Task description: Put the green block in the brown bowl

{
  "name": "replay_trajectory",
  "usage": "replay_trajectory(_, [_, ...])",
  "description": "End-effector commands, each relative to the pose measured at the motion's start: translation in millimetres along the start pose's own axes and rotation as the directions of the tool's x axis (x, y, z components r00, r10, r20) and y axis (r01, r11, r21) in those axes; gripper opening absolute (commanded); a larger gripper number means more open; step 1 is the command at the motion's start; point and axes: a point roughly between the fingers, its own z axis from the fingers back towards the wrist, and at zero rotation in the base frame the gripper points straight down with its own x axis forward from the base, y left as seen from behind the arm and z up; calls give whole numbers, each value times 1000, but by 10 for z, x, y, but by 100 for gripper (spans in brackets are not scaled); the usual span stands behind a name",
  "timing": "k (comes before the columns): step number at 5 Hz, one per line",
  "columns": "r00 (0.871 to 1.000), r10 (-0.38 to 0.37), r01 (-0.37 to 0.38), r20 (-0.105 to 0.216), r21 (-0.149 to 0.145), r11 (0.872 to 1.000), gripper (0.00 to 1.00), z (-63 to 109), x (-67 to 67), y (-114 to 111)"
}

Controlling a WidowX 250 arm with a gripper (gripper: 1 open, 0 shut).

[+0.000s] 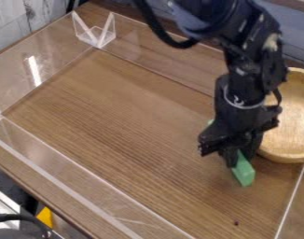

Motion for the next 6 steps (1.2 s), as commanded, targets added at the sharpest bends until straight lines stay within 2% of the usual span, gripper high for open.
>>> replay_trajectory(1, [1000,-21,21,3,-33,999,0,98,-32,-64])
replay_trajectory(2, [999,49,-49,12,-36,998,0,234,-115,-91])
replay_trajectory(3, [992,125,-124,25,-44,991,0,365,-166,-123])
replay_trajectory(4, [979,199,-197,38,-51,979,0,455,-200,-152])
replay_trajectory(6, [961,273,-270,45,-58,961,0,462,-9,-250])
